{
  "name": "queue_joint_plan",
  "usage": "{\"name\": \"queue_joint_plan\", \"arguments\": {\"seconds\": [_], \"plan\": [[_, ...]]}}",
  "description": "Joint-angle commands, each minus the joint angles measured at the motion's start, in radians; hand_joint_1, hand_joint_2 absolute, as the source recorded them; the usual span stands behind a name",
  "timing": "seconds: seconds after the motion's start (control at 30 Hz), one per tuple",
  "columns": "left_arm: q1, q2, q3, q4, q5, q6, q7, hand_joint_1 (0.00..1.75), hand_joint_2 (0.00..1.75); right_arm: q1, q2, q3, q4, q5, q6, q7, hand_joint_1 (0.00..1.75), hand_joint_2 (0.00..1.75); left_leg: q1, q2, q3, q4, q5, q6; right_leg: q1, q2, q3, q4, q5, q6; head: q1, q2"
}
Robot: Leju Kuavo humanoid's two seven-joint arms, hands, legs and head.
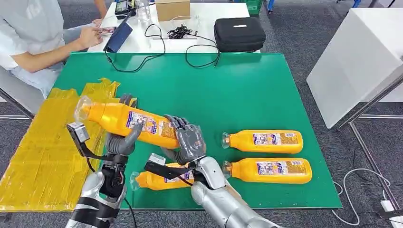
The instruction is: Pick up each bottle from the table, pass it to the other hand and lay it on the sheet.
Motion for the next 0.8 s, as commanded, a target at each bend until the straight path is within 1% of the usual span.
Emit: {"name": "queue_joint_plan", "arguments": {"seconds": [0.03,0.07,0.1,0.13,0.17,0.27,0.33,0.37,0.43,0.47,0.5,0.53,0.67,0.7,0.73,0.77,0.8], "plan": [[-0.049,-0.013,0.025,0.035,0.042,0.029,-0.003,0.00,1.75,0.008,-0.009,0.173,0.006,-0.007,0.043,-0.034,1.75,1.75,0.002,-0.002,0.006,0.000,-0.002,-0.001,0.002,-0.003,0.006,0.000,-0.003,-0.001,0.001,0.000],[-0.045,-0.022,0.037,0.025,0.053,0.040,-0.009,0.00,1.75,0.006,-0.009,0.175,0.006,-0.008,0.042,-0.032,1.75,1.75,0.001,-0.003,0.003,0.000,-0.001,-0.001,0.001,-0.003,0.003,0.000,-0.002,-0.001,0.000,0.000],[-0.037,-0.034,0.052,0.008,0.071,0.059,-0.015,1.61,1.75,0.004,-0.009,0.179,0.008,-0.010,0.042,-0.029,1.75,1.75,0.001,-0.002,0.001,0.000,0.000,-0.001,0.001,-0.002,0.002,0.000,-0.001,-0.001,0.001,0.000],[-0.034,-0.036,0.054,-0.001,0.077,0.066,-0.017,1.75,1.75,0.002,-0.009,0.181,0.010,-0.012,0.040,-0.027,1.75,1.75,0.001,-0.002,0.004,0.000,-0.002,-0.001,0.002,-0.002,0.005,0.000,-0.002,-0.001,0.001,0.000],[-0.030,-0.040,0.060,-0.016,0.087,0.078,-0.023,1.75,1.75,0.000,-0.009,0.183,0.012,-0.016,0.038,-0.024,1.75,1.75,0.001,-0.001,0.002,0.000,-0.001,-0.001,0.001,-0.001,0.002,0.000,-0.001,-0.001,0.000,0.000],[-0.024,-0.042,0.065,-0.038,0.099,0.094,-0.027,1.75,1.75,-0.006,-0.010,0.185,0.015,-0.024,0.036,-0.022,1.75,1.75,0.002,-0.002,0.004,0.001,-0.002,-0.001,0.002,-0.003,0.005,0.000,-0.003,-0.001,0.001,0.000],[-0.024,-0.042,0.069,-0.042,0.106,0.099,-0.029,1.75,1.75,-0.011,-0.010,0.182,0.018,-0.030,0.034,-0.023,1.75,1.75,0.001,-0.002,0.001,0.000,-0.001,-0.001,0.001,-0.002,0.002,0.000,-0.001,-0.001,0.001,0.000],[-0.024,-0.042,0.069,-0.042,0.109,0.101,-0.029,1.75,1.75,-0.013,-0.010,0.182,0.019,-0.032,0.031,-0.024,1.75,1.75,0.001,-0.002,0.005,0.000,-0.002,-0.001,0.002,-0.003,0.006,0.000,-0.003,-0.002,0.000,0.000],[-0.026,-0.041,0.070,-0.040,0.113,0.102,-0.030,1.75,1.75,-0.016,-0.011,0.178,0.015,-0.036,0.026,-0.024,1.75,1.75,0.001,-0.002,0.002,0.000,-0.001,-0.001,0.001,-0.002,0.003,-0.001,-0.001,-0.001,0.001,0.000],[-0.027,-0.042,0.072,-0.040,0.116,0.102,-0.031,1.75,1.75,-0.018,-0.013,0.175,0.013,-0.038,0.026,-0.024,1.75,1.75,0.001,-0.002,0.004,0.000,-0.002,-0.001,0.002,-0.003,0.005,0.000,-0.002,-0.001,0.000,0.000],[-0.027,-0.042,0.072,-0.041,0.117,0.102,-0.032,1.75,1.75,-0.019,-0.014,0.174,0.012,-0.040,0.026,-0.023,1.75,1.75,0.001,-0.002,0.002,0.000,0.000,-0.001,0.001,-0.002,0.003,-0.001,-0.001,-0.001,0.001,0.000],[-0.027,-0.042,0.072,-0.041,0.117,0.102,-0.032,1.75,1.75,-0.019,-0.014,0.174,0.012,-0.040,0.026,-0.023,1.75,1.75,0.001,-0.003,0.004,0.000,-0.002,-0.001,0.002,-0.003,0.005,0.000,-0.002,-0.001,0.001,0.000],[-0.028,-0.043,0.076,-0.050,0.125,0.108,-0.037,1.75,1.75,-0.021,-0.020,0.162,0.001,-0.054,0.027,-0.023,1.75,1.75,0.001,-0.002,0.001,0.000,0.000,-0.001,0.001,-0.002,0.002,0.000,-0.001,-0.001,0.001,0.000],[-0.027,-0.044,0.078,-0.054,0.127,0.110,-0.038,1.75,1.75,-0.021,-0.021,0.158,-0.003,-0.060,0.026,-0.025,1.59,1.75,0.001,-0.002,0.004,0.000,-0.001,-0.001,0.001,-0.003,0.005,0.000,-0.002,-0.001,0.000,0.000],[-0.024,-0.045,0.083,-0.061,0.130,0.115,-0.040,1.75,1.75,-0.019,-0.023,0.149,-0.012,-0.068,0.019,-0.026,0.07,1.75,0.001,-0.003,0.003,0.000,-0.001,-0.001,0.002,-0.003,0.004,0.000,-0.002,-0.001,0.001,0.000],[-0.021,-0.046,0.086,-0.069,0.132,0.118,-0.041,1.75,1.75,-0.014,-0.026,0.139,-0.026,-0.078,0.011,-0.030,0.00,1.75,0.001,-0.002,0.001,0.000,0.000,-0.001,0.001,-0.002,0.002,-0.001,-0.001,-0.001,0.000,0.000],[-0.015,-0.047,0.092,-0.081,0.134,0.125,-0.045,1.75,1.75,-0.006,-0.035,0.123,-0.055,-0.105,0.021,-0.035,0.00,1.75,0.001,-0.003,0.004,0.000,-0.002,-0.001,0.002,-0.003,0.005,0.000,-0.002,-0.001,0.000,0.000]]}}
